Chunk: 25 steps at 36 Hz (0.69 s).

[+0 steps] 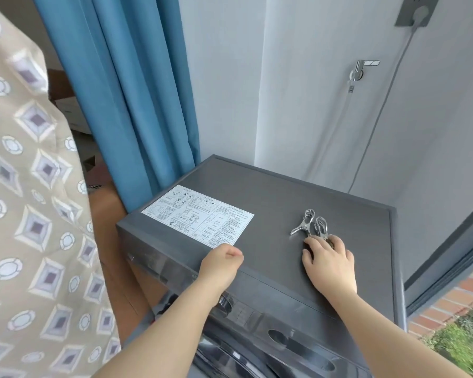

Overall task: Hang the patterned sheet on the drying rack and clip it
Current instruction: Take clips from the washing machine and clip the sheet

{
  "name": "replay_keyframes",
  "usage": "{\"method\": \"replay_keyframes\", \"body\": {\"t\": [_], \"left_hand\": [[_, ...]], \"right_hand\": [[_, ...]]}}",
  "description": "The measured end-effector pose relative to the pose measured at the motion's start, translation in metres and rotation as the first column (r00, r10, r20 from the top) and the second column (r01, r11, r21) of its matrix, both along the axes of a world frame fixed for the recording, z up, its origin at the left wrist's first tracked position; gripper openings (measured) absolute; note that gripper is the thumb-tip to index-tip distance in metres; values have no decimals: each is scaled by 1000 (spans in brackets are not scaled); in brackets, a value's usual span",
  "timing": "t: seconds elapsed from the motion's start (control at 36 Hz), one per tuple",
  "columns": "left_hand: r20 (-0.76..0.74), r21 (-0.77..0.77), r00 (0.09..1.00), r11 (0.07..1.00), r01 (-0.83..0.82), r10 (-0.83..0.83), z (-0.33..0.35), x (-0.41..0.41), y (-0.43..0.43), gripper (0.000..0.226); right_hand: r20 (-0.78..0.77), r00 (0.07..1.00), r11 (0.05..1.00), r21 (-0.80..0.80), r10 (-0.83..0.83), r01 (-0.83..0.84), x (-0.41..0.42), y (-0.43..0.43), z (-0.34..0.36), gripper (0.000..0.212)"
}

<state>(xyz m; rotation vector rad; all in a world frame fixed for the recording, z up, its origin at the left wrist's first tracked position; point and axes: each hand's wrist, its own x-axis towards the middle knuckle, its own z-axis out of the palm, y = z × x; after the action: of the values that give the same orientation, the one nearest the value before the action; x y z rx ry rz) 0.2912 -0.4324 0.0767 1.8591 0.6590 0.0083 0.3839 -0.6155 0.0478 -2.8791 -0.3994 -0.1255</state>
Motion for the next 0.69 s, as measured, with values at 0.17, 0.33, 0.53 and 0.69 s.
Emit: {"method": "replay_keyframes", "body": {"t": [0.17,0.33,0.53,0.69], "left_hand": [[21,-17,1000,1000,13,-12,0,-3,2,16],[53,58,998,998,20,-23,-3,-7,0,14],[101,99,994,995,27,-37,-4,-6,-6,36],[-146,559,936,754,344,-319,-6,-1,-16,48]], "right_hand": [[94,984,987,39,151,-155,-5,2,-4,35],[297,904,949,-21,306,-314,-19,9,-13,32],[287,850,888,-7,442,-460,-29,10,-10,30],[205,913,929,40,352,-367,-33,11,0,42]]}}
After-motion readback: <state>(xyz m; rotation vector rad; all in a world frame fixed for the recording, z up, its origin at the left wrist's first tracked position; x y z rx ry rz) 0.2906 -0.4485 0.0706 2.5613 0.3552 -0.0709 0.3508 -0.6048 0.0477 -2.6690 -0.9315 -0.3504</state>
